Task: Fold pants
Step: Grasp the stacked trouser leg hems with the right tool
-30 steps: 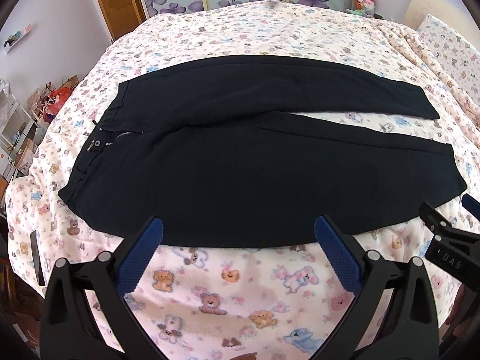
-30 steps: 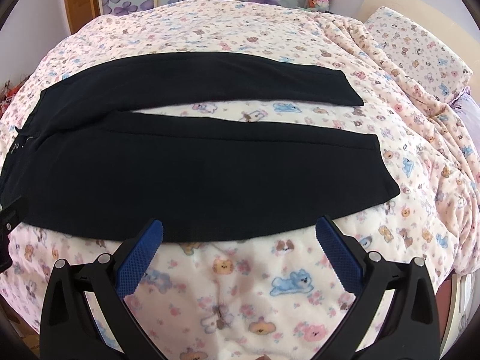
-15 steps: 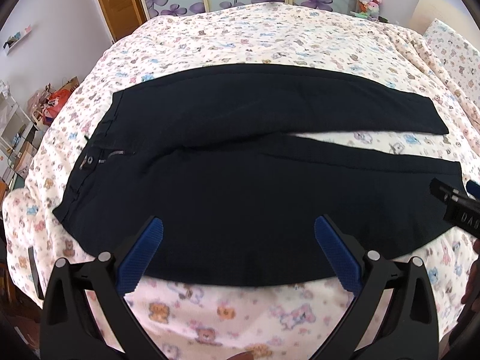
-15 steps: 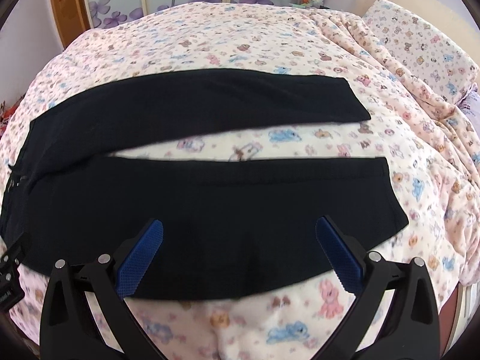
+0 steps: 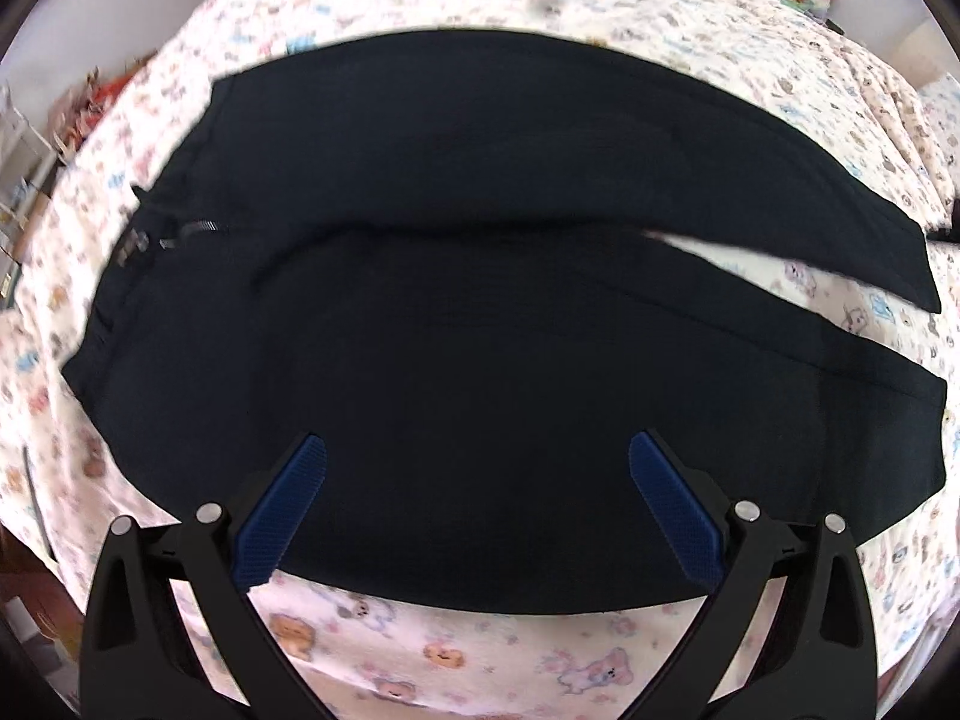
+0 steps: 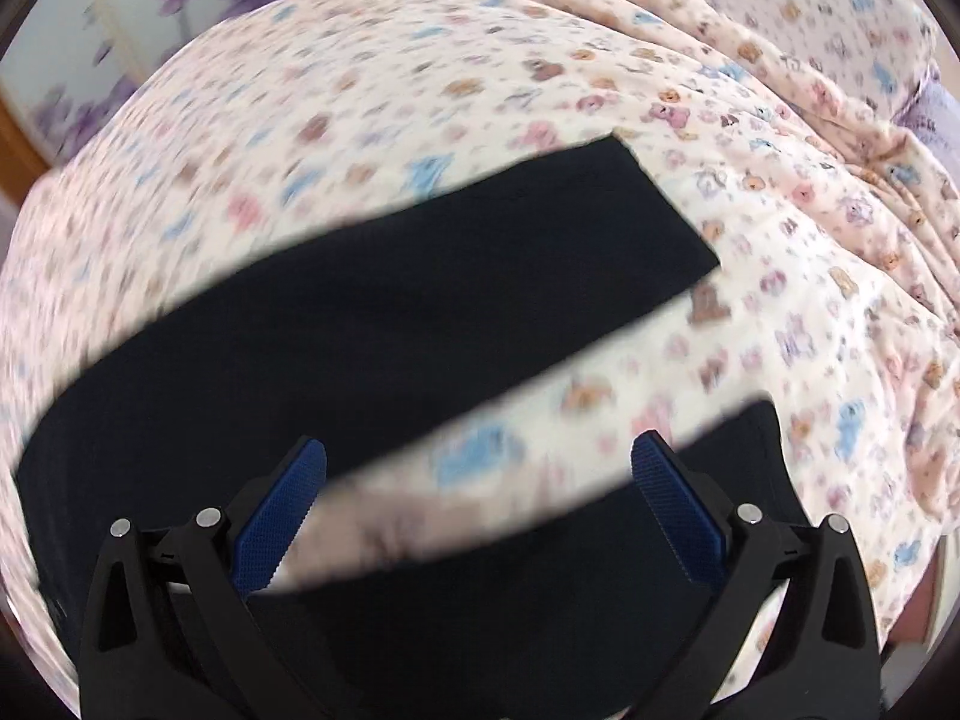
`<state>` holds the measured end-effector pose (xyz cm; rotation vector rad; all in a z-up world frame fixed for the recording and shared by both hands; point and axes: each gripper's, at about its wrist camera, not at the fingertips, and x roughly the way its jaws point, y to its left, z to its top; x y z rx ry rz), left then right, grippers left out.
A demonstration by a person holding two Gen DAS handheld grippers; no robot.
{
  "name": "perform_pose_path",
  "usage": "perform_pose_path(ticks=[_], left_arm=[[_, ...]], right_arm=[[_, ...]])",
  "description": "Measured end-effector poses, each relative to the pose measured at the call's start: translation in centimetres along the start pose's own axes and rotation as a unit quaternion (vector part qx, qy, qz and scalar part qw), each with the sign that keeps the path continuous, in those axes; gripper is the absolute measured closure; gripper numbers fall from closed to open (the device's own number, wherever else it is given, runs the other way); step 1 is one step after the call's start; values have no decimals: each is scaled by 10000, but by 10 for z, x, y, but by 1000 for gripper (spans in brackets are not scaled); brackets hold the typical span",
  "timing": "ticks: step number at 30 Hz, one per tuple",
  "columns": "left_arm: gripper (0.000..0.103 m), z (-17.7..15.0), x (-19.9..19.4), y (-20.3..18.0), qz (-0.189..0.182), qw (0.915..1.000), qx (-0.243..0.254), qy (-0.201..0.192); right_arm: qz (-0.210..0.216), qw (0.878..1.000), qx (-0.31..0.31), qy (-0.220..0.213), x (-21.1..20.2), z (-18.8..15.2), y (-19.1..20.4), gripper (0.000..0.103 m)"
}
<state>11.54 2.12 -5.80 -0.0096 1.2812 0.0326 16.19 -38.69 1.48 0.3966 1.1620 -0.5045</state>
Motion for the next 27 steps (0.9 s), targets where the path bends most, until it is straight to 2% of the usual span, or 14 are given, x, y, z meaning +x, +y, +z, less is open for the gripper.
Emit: perform_pose_path(ticks=[3, 6, 7, 9, 10, 11, 16, 20, 25, 27], left_arm=[[2, -8, 8, 2, 74, 10000, 22, 55], [2, -15, 18, 3, -3, 9998, -29, 193], [2, -17, 20, 3, -21, 9997, -54, 224], [2, -23, 25, 3, -24, 9995, -127, 286], [2, -25, 27, 2, 11, 9994, -156, 317], [2, -28, 29, 3, 35, 9991, -208, 379], [2, -37, 35, 1, 149, 9978, -163, 628], [2, -42, 31, -3, 192, 9983, 131, 541], [2, -46, 29, -4, 162, 9981, 256, 532], [2, -47, 28, -5, 157, 9980, 273, 549]], right_arm=[[-4, 9995, 302, -28, 15, 47, 0, 1], [-88, 9974, 700, 148, 38, 91, 5, 2], [-97, 9958, 866, 274, 48, 104, 7, 5], [-118, 9918, 1183, 470, 66, 122, 10, 21], [-226, 9898, 1295, 554, 77, 129, 13, 26], [-343, 9884, 1355, 599, 85, 133, 16, 29], [-685, 9854, 1349, 783, 116, 140, 27, 30], [-1040, 9814, 1398, 808, 132, 138, 31, 30], [-1404, 9787, 1286, 766, 143, 134, 38, 30], [-1506, 9792, 1124, 759, 148, 135, 42, 35]])
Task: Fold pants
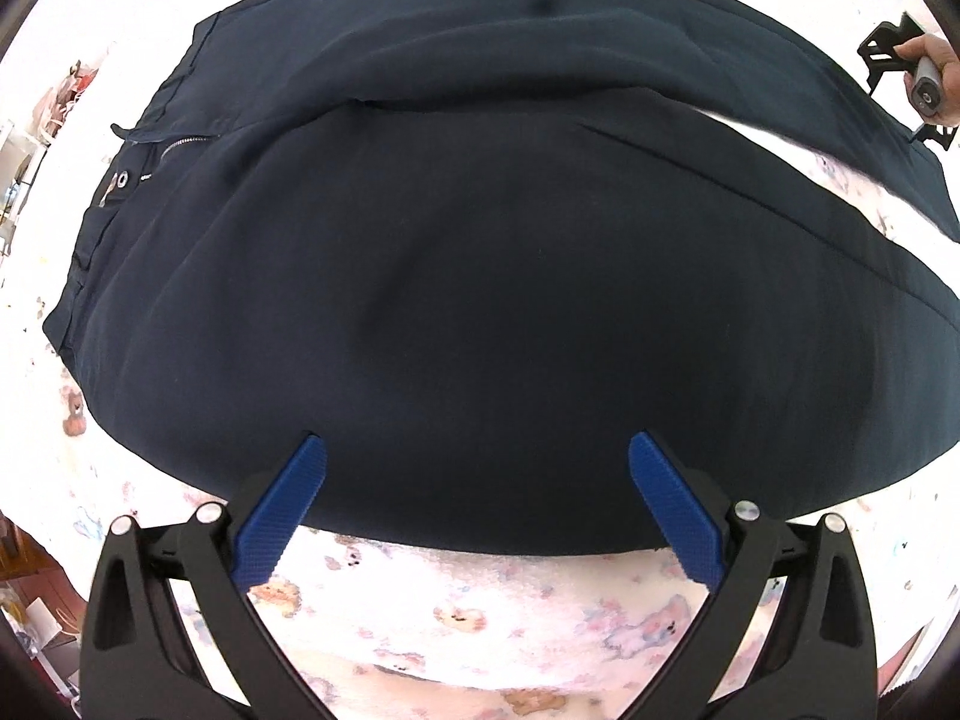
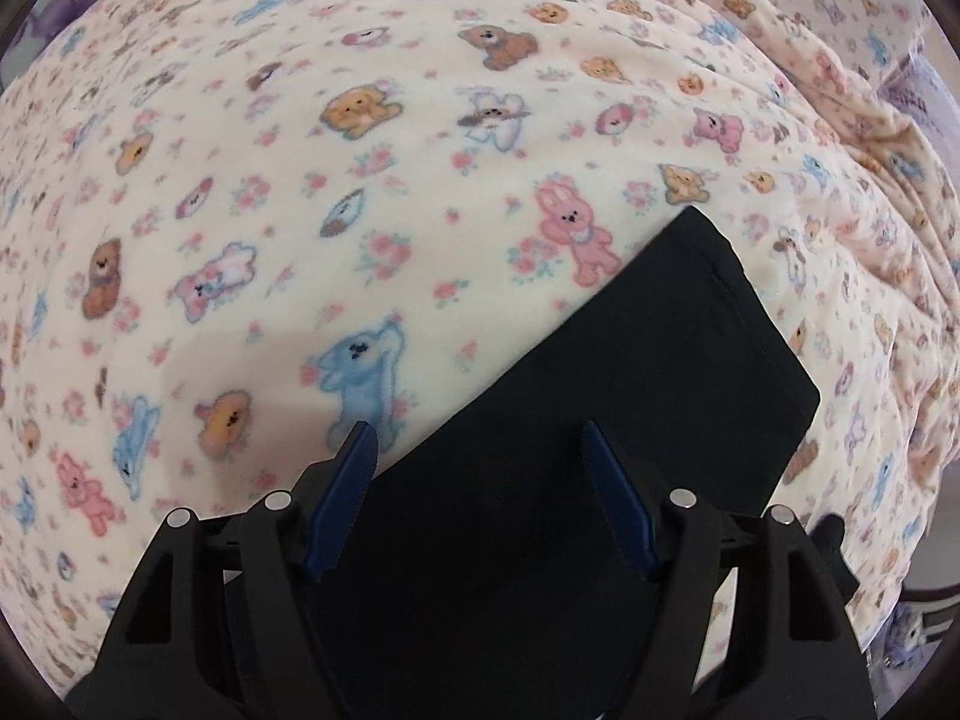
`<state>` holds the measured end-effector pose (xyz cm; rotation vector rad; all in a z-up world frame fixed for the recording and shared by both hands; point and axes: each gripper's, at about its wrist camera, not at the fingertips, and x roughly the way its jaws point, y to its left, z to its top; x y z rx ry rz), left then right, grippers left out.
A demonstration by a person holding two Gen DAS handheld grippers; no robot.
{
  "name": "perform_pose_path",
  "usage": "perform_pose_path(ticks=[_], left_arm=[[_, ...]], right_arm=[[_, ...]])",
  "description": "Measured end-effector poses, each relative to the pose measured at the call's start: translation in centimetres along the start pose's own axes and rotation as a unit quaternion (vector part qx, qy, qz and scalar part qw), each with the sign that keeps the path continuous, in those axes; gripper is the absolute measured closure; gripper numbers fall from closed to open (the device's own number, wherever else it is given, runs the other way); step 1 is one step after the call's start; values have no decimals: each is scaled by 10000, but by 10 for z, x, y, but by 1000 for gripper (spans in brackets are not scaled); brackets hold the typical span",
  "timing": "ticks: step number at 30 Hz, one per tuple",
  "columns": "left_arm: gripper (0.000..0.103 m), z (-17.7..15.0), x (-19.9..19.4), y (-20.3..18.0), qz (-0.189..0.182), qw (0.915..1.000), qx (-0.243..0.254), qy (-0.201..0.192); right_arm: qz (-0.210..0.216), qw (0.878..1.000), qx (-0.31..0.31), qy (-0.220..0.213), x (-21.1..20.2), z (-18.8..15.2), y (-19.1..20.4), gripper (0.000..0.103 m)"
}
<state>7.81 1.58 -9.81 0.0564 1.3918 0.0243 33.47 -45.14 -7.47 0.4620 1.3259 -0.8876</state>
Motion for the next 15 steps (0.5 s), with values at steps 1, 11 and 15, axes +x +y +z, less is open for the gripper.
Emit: perform_pose_path(ticks=[1, 11, 15], left_arm=[[2, -1, 0, 0, 11, 10000, 16, 4], [2, 4, -12, -6, -85, 9998, -112, -104], [2, 13, -23, -8, -198, 9993, -138, -289]], right_arm=[[-88, 9999, -98, 7, 0, -4, 5, 39], [957, 9945, 407, 98, -1, -25, -31, 95], [1496, 9866, 652, 45, -10, -35, -56, 100]])
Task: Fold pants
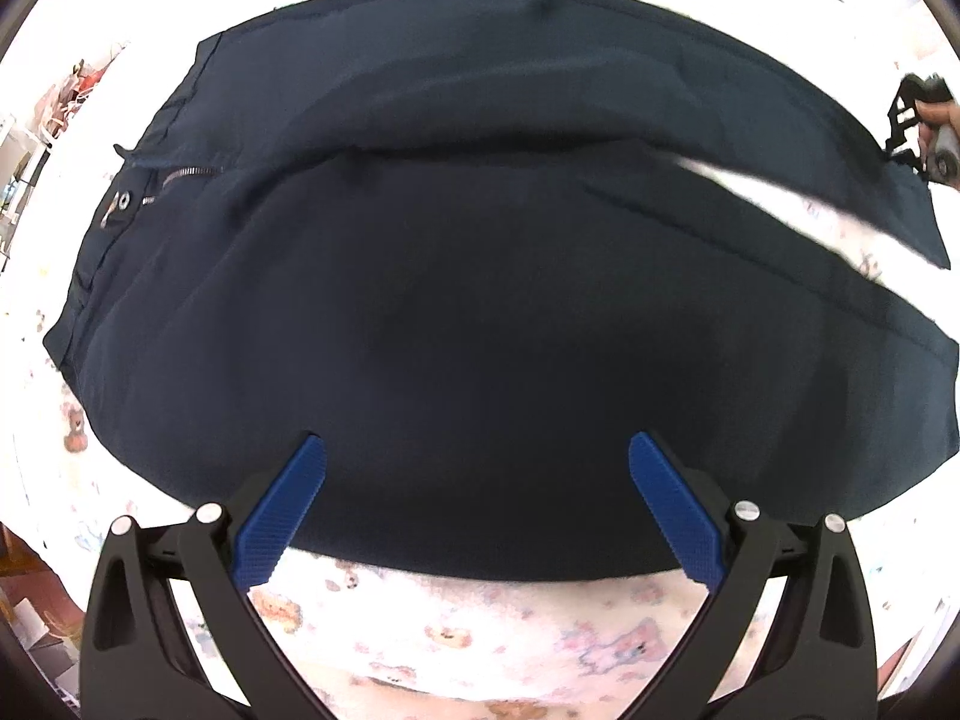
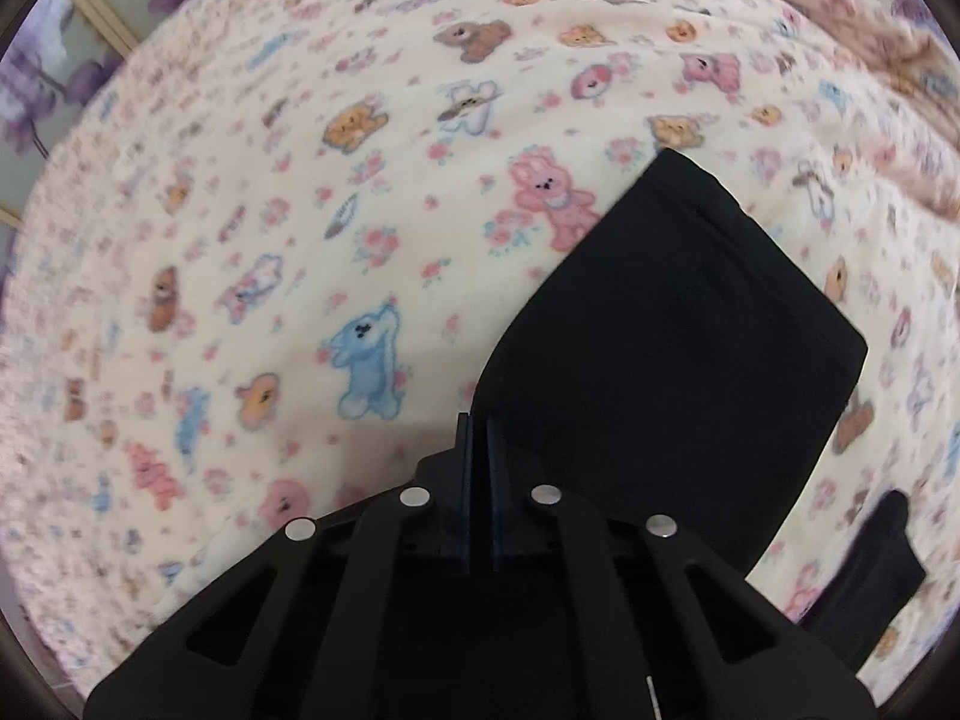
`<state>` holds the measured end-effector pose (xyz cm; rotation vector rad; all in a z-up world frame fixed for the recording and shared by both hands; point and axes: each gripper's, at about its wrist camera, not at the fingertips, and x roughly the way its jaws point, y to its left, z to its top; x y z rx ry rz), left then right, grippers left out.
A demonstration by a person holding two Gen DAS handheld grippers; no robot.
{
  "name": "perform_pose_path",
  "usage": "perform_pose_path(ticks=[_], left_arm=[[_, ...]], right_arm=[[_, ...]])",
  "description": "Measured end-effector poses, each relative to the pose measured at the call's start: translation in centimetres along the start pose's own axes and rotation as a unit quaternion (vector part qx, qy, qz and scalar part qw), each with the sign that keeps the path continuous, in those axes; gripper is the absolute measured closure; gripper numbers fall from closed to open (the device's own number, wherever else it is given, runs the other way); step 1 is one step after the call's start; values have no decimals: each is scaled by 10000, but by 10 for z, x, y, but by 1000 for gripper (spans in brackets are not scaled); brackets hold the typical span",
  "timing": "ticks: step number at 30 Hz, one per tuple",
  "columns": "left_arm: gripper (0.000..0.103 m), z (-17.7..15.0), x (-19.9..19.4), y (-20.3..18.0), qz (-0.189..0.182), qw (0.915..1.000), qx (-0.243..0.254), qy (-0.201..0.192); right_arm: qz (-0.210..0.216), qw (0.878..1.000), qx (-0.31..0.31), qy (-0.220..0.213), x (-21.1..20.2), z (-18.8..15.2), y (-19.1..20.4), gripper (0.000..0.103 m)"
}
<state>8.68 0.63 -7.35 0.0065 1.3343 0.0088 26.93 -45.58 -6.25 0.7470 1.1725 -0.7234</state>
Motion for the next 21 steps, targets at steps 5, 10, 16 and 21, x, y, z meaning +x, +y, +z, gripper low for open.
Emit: perform_pose_path(ticks=[5, 10, 16, 21], left_arm=[[2, 13, -15, -5, -282, 9992, -177, -237], [2, 35, -26, -3, -462, 9973, -388, -419], [2, 74, -43, 5, -396, 9927, -717, -885], [2, 131, -34, 28, -723, 9869, -1019, -1025]], right_arm=[[902, 9949, 453, 23, -22, -16, -42, 100], [1439, 9882, 520, 20, -44, -28, -70, 101], [1758, 9833, 480, -26, -68, -60, -100, 101], [1844, 9808, 628, 65, -74, -94, -127, 101]])
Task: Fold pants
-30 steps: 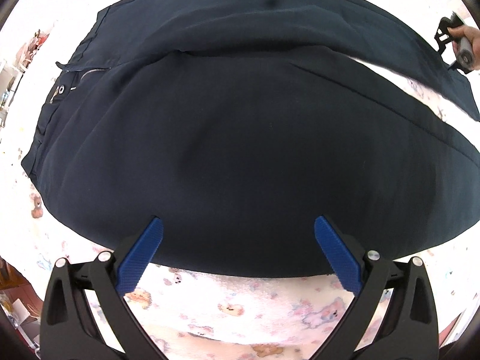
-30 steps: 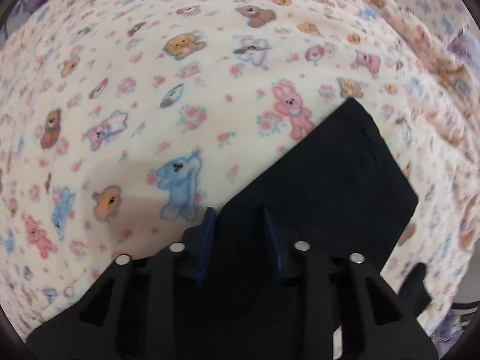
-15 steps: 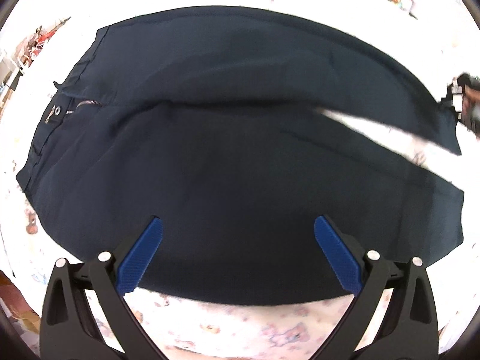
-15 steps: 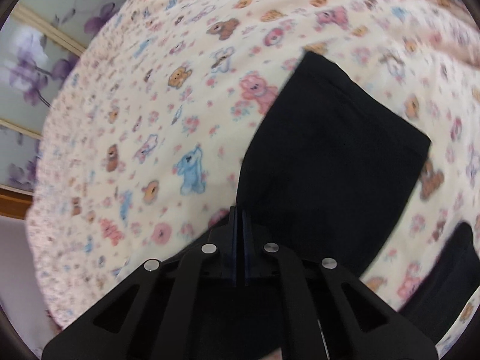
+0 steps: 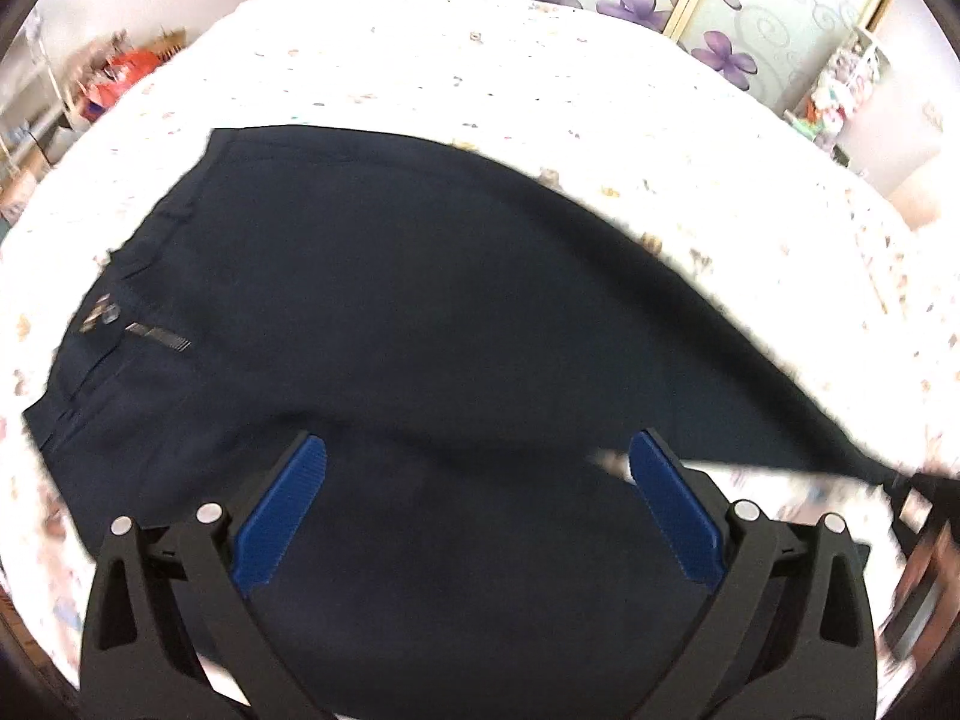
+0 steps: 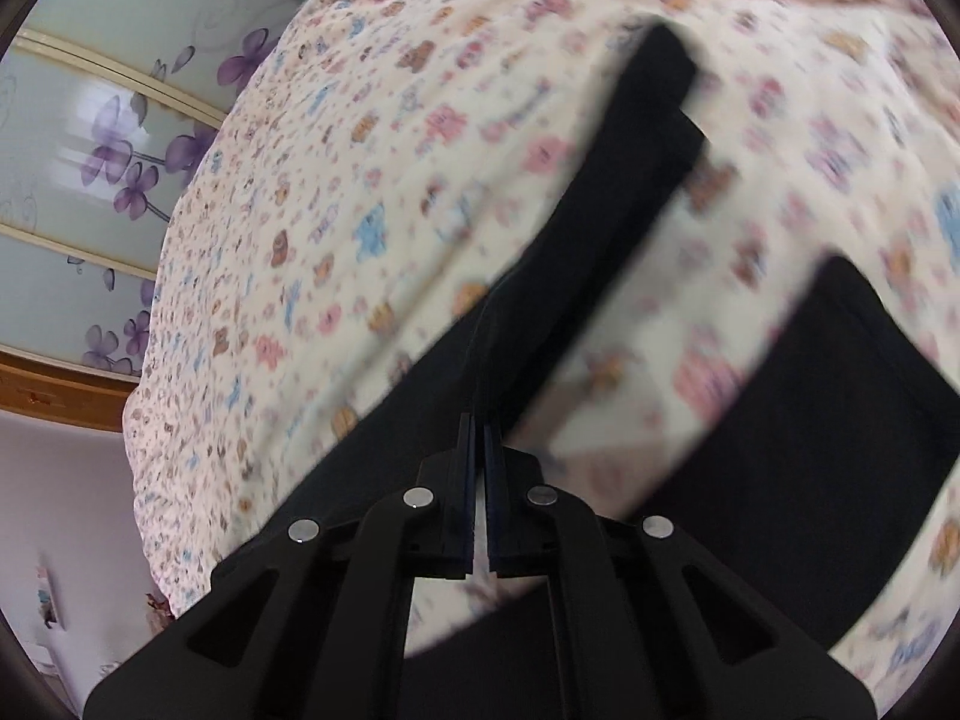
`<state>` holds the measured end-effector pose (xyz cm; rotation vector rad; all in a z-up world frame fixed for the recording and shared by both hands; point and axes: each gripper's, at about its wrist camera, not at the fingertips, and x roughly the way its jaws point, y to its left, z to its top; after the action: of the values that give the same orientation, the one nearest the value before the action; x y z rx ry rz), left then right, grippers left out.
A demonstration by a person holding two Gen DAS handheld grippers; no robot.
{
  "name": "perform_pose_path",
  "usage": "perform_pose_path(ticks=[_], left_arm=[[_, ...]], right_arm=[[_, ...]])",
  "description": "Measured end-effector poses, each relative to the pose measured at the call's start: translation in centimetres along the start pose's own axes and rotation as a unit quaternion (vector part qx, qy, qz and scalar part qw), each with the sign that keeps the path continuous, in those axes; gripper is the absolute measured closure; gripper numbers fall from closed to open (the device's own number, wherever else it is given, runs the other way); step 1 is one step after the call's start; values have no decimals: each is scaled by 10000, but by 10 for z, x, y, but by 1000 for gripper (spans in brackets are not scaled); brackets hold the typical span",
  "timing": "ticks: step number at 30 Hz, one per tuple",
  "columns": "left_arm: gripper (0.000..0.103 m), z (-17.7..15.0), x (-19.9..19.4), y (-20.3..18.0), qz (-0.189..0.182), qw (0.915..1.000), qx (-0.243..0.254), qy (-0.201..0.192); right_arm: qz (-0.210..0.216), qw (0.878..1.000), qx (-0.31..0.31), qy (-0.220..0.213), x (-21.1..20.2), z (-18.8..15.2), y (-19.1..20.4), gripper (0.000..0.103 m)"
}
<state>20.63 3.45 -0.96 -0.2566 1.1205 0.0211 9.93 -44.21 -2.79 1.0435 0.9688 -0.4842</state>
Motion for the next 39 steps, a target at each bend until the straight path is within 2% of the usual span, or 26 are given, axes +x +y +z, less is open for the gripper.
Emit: perform_pose_path(ticks=[7, 10, 12, 14, 18, 22, 24, 26, 27, 28, 30, 31, 32, 34, 36, 37, 39], left_arm=[[2, 84, 55, -22, -520, 9974, -33, 508], [2, 115, 87, -27, -800, 9910, -594, 897], [2, 126, 104, -28, -810, 9869, -887, 1073], [2, 132, 117, -25, -733, 9831, -1151, 1218], [2, 126, 138, -17, -942, 9696, -1684, 1505], [2, 127, 153, -5, -1115, 9596, -2105, 1497], [4, 130, 159, 2, -1287, 9517, -2386, 1438], [11, 132, 162, 11, -1607, 9410, -2705, 1250], [14, 133, 162, 14, -1703, 9373, -2826, 1127], [21, 135, 163, 16, -1708, 9364, -2887, 1031], [30, 138, 165, 17, -1618, 9399, -2852, 953], [39, 139, 166, 18, -1608, 9404, -2849, 926], [43, 139, 167, 19, -1573, 9406, -2872, 898], [44, 139, 172, 20, -1469, 9401, -2928, 939], [53, 141, 176, 19, -1334, 9420, -2920, 982], [62, 142, 176, 20, -1287, 9426, -2929, 955], [86, 143, 173, 23, -1205, 9424, -2996, 870]], right_arm=[[-93, 9997, 130, 193, 2, -32, -27, 101], [-78, 9997, 78, 196, 3, -34, -31, 101], [-64, 9998, 22, 196, 4, -34, -31, 101], [-22, 9998, 24, 200, 3, -34, -34, 101], [128, 9998, 62, 167, -1, -29, -35, 101], [243, 9996, 34, 116, -4, -26, -33, 101], [296, 9995, 38, 120, -6, -24, -34, 101], [320, 9994, 7, 120, -8, -24, -34, 101], [347, 9993, -21, 103, -9, -24, -33, 101], [346, 9993, -47, 94, -9, -24, -33, 101], [347, 9993, -120, 79, -11, -24, -33, 101], [345, 9993, -141, 79, -11, -24, -32, 101], [347, 9992, -165, 81, -11, -24, -32, 101], [333, 9992, -207, 76, -11, -25, -31, 101], [343, 9992, -203, 93, -10, -25, -32, 101], [345, 9991, -205, 97, -9, -25, -33, 101], [361, 9990, -231, 104, -9, -25, -33, 101]])
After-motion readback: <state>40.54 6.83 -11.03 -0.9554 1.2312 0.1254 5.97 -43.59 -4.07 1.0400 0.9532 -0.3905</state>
